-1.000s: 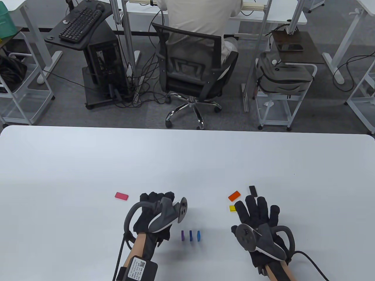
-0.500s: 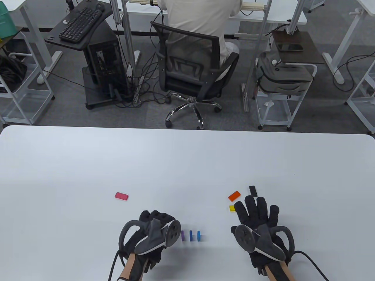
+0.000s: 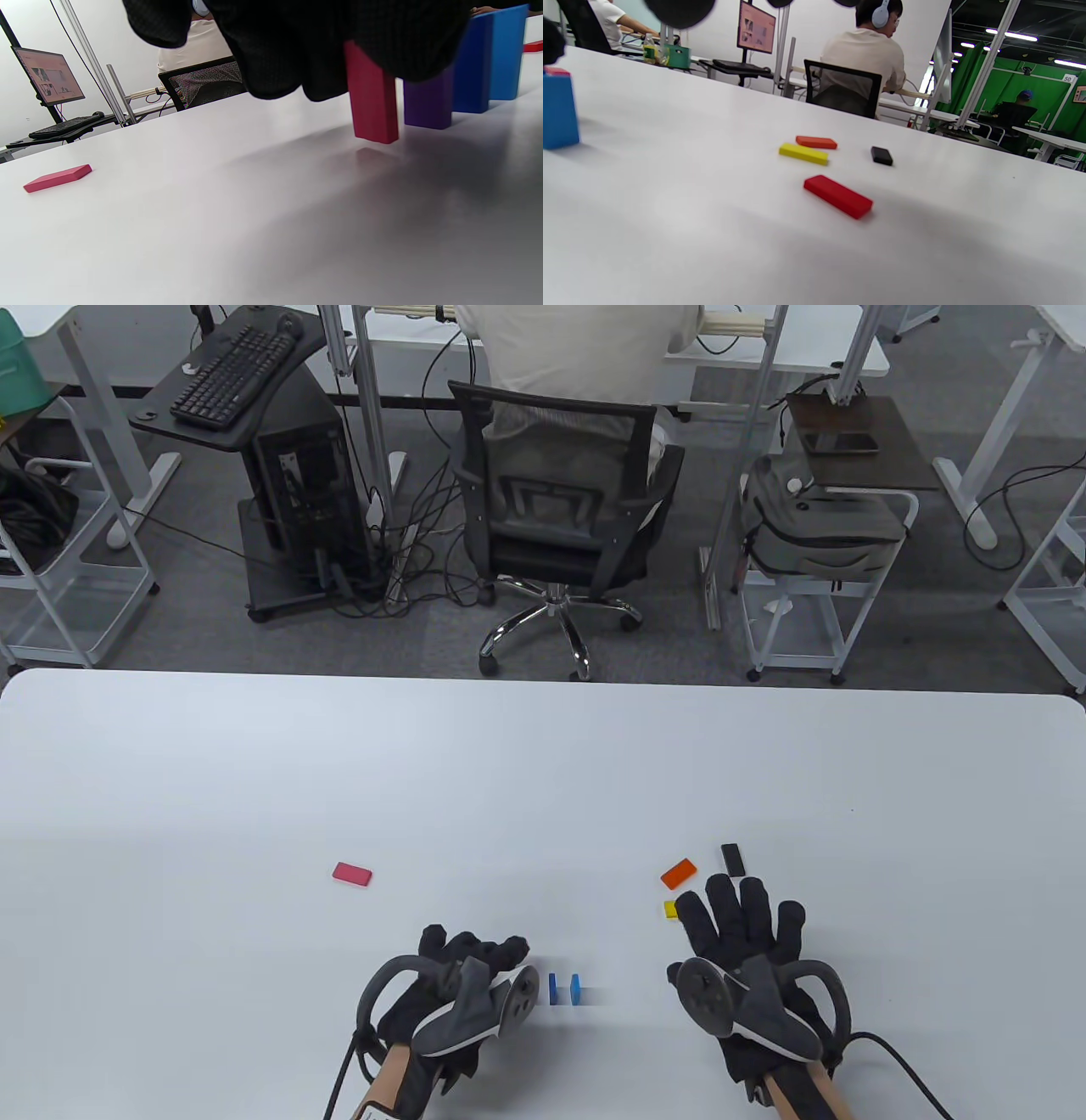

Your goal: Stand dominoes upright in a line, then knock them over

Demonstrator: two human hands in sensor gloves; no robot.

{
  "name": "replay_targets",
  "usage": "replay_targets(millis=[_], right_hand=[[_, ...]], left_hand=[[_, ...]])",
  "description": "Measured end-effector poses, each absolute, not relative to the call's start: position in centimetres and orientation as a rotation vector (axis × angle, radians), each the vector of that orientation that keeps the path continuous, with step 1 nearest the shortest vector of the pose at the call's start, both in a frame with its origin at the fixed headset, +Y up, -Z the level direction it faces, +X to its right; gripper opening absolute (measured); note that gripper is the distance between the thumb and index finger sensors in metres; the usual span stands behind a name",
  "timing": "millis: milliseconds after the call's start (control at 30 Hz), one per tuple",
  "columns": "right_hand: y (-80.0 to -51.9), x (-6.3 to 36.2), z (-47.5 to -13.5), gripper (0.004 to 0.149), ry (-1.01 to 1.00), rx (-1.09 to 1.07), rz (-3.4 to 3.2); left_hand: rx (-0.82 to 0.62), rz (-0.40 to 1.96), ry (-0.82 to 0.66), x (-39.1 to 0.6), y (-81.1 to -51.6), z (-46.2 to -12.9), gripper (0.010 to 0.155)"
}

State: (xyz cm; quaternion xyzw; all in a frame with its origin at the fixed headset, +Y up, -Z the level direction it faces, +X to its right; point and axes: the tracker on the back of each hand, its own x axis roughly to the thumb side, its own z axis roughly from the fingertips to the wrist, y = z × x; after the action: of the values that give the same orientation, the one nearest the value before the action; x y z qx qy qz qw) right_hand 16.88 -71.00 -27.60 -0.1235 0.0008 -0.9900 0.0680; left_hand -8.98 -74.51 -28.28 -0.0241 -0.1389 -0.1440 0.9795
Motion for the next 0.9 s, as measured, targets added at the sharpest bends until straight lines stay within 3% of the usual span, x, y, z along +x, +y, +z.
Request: replay_targets(millis=[900], right_hand=[[-71.08,16.81,-27.63,0.073,0.002,-0.377,-2.982]], left_hand=[[-0.073,-0.290,-0.286,-8.74,-74.35,-28.02,0.070]])
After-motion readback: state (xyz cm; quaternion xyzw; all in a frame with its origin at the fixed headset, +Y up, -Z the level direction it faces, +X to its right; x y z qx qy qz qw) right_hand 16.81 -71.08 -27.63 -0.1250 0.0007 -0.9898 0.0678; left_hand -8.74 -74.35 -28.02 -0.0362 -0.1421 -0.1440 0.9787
